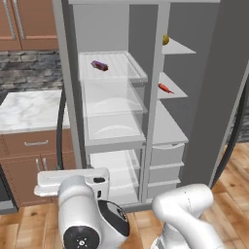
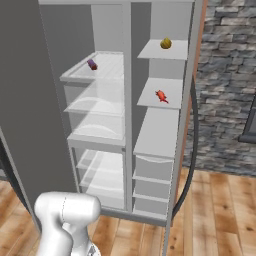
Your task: There's a fish in the fridge that needs to be moved to the freezer for freezing. Pick up the fish from the fridge, place it on any shelf in the freezer, and close the fridge and freezer doors when done.
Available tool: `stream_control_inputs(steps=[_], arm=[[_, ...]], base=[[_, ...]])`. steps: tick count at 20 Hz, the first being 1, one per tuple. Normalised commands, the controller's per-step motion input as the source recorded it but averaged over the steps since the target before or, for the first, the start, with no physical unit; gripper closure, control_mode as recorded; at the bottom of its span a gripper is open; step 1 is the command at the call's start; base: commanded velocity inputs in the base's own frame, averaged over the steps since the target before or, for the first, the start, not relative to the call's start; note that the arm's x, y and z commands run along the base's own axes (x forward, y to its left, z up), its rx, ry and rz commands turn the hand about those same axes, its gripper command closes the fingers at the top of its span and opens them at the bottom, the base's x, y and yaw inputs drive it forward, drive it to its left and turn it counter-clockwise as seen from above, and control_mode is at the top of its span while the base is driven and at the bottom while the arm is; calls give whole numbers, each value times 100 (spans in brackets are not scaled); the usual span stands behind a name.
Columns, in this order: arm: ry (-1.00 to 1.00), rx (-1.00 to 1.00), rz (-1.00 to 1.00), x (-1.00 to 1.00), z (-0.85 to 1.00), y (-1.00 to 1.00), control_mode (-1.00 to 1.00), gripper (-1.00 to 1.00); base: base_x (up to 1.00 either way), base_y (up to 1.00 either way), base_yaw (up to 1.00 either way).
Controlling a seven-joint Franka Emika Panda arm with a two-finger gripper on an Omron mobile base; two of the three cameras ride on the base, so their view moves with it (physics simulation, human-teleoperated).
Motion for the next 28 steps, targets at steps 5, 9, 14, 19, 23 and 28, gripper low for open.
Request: stream_control_inputs(steps=[5, 9, 14, 19, 23, 28], arm=[[-2, 1, -6, 59, -44, 28, -100, -100], [-2, 0, -7, 46, -37, 34, -100, -100], [0, 0, -4, 33, -34, 28, -100, -100], [-2, 0, -1, 13, -27, 37, -100, -100], [0, 0, -3, 37, -22, 21, -100, -100], [0, 0, -4, 35, -8, 1, -100, -100]], base=[[0, 0, 0], [0, 0, 0], [0, 0, 0], [0, 0, 0], [0, 0, 0], [0, 0, 0]])
